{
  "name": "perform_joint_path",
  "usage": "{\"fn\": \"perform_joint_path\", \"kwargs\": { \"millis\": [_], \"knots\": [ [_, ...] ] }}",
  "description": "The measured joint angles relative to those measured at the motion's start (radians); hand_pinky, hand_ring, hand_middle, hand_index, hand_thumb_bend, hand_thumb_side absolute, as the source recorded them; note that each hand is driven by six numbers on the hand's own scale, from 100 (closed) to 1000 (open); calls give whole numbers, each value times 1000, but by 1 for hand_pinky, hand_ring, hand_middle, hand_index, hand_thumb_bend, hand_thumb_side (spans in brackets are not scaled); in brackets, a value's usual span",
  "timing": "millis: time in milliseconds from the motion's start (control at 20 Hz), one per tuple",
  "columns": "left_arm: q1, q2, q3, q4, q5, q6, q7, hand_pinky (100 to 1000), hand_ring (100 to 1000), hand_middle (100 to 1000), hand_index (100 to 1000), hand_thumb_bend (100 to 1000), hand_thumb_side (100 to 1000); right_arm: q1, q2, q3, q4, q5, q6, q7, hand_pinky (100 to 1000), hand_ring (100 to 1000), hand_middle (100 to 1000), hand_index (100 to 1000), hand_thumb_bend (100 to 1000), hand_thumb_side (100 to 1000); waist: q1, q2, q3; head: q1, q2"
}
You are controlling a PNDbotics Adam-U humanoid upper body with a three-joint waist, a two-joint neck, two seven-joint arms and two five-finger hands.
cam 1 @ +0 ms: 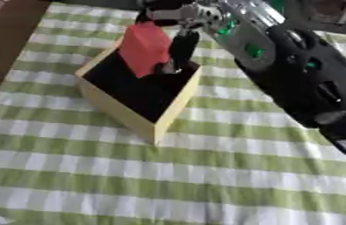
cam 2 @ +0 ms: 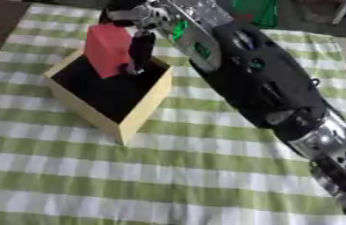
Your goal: Pick up objects on the table and place them in the box.
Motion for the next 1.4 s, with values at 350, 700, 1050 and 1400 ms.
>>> {"fn": "perform_joint_path", "kwargs": {
  "millis": [350, 700, 1050, 1400],
  "knots": [
    [-1, 0, 0, 0, 0, 2, -2, 1000, 488, 478, 689, 110, 120, 0, 0, 1, -7, 0, -44, 57, 1000, 1000, 906, 999, 530, 373, -1, 2, 0, 0, 0],
    [-2, 0, 0, 0, 1, 3, -2, 1000, 489, 478, 689, 112, 120, 0, 0, 13, -4, 28, -123, 109, 1000, 1000, 919, 1000, 566, 416, -7, 2, 5, 1, 0],
    [-2, -8, 0, 0, 3, 4, -1, 1000, 489, 478, 688, 113, 121, 0, 0, -8, 7, 50, -150, 115, 1000, 1000, 906, 1000, 507, 340, -7, 2, 6, 4, 0],
    [1, -8, 0, 0, 3, 6, 1, 1000, 488, 477, 688, 116, 119, 0, -37, -71, -98, 11, -107, 98, 981, 998, 879, 955, 251, 106, -3, 1, -2, 13, 1]
  ]
}}
